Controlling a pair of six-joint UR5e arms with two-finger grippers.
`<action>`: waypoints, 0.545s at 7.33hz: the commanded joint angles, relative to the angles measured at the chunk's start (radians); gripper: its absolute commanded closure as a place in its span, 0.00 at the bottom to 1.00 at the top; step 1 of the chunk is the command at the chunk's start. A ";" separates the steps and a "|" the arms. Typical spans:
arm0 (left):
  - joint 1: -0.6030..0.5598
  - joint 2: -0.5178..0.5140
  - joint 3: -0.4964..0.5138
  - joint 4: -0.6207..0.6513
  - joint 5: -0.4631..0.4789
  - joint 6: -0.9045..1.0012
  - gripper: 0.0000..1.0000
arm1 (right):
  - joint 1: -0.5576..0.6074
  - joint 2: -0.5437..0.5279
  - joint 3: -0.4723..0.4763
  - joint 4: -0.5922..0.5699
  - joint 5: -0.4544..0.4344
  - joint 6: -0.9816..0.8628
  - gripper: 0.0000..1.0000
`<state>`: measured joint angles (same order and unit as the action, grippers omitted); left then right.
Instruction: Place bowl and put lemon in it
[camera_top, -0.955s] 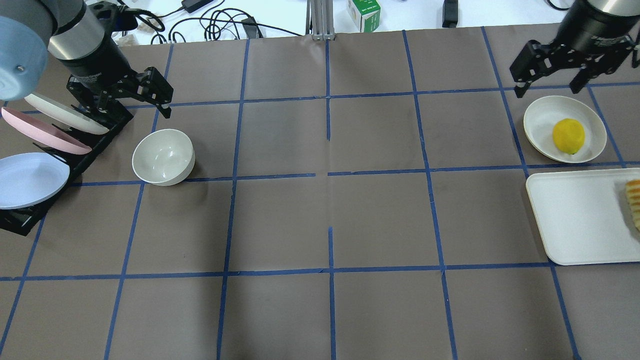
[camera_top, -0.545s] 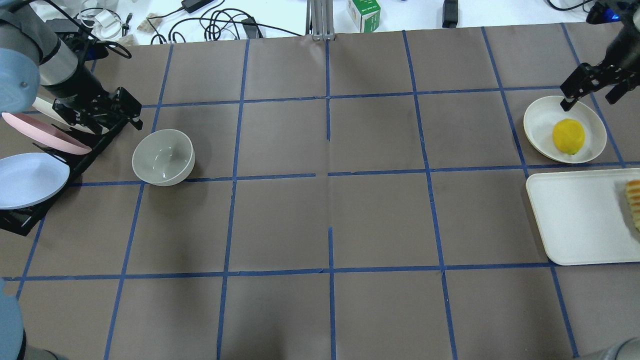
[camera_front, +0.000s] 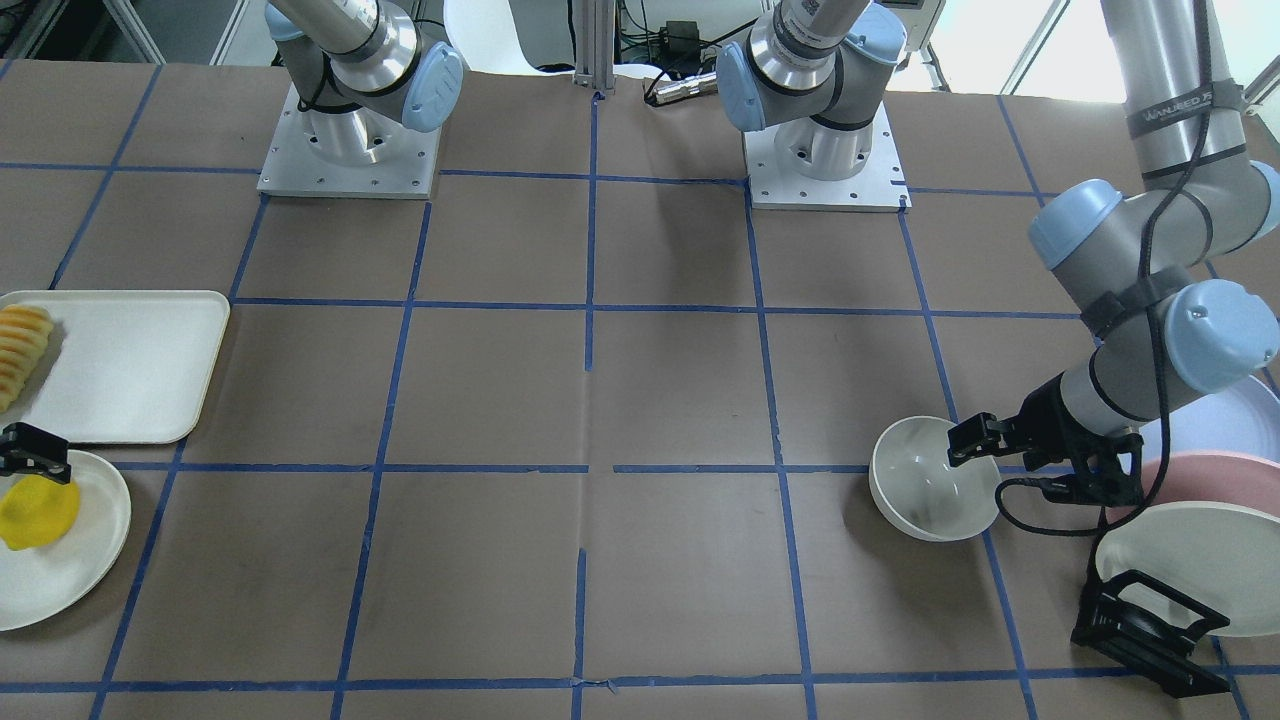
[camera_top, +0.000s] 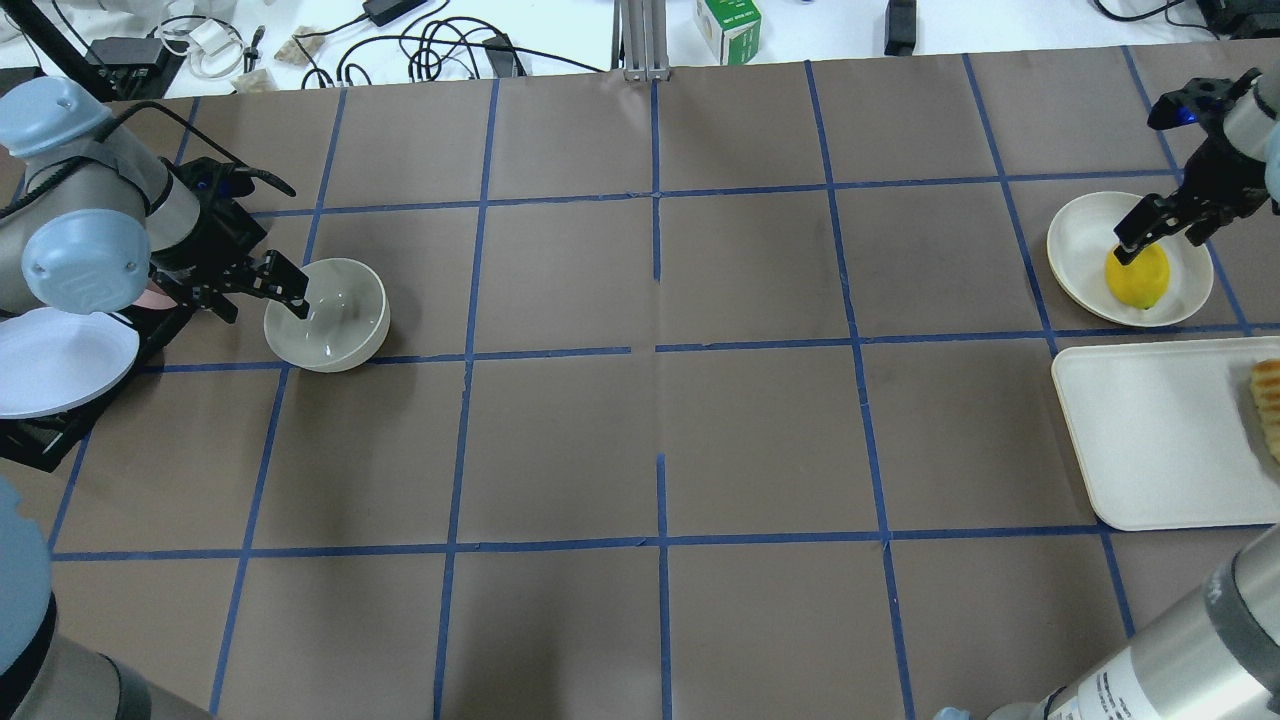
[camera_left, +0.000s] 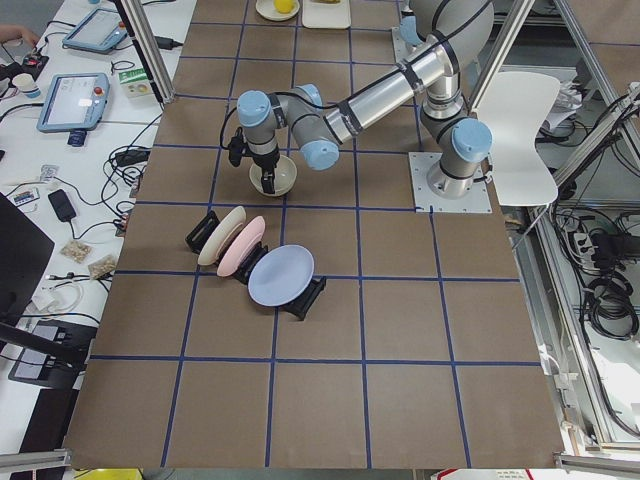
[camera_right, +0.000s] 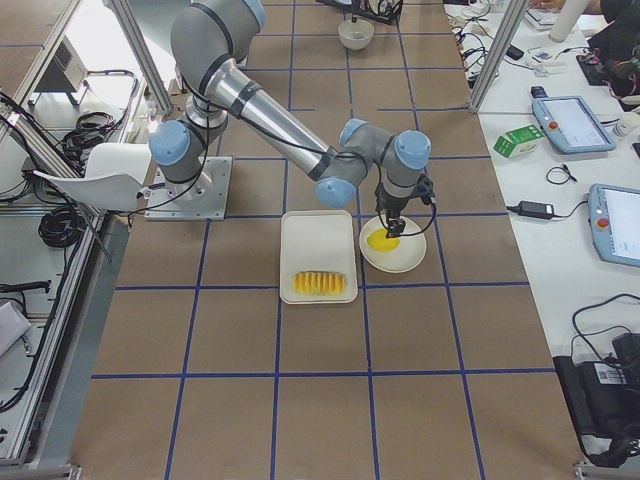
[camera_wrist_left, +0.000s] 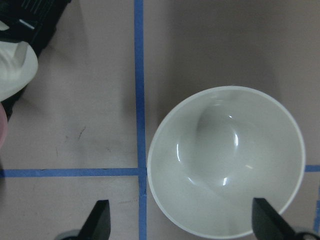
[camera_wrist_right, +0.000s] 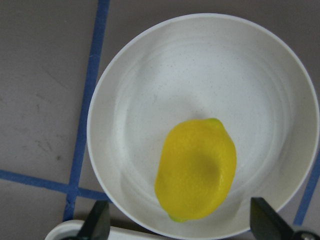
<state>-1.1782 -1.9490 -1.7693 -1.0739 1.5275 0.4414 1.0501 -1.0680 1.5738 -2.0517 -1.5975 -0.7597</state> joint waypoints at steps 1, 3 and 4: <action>0.005 -0.036 -0.019 0.050 -0.001 0.039 0.12 | -0.001 0.087 0.005 -0.079 -0.001 -0.004 0.00; 0.006 -0.062 -0.007 0.078 -0.001 0.040 0.80 | -0.001 0.097 0.005 -0.081 -0.007 -0.003 0.11; 0.008 -0.059 -0.015 0.077 -0.001 0.039 1.00 | -0.001 0.095 0.005 -0.074 -0.009 -0.001 0.28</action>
<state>-1.1722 -2.0051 -1.7813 -1.0008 1.5263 0.4802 1.0493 -0.9750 1.5783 -2.1293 -1.6038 -0.7628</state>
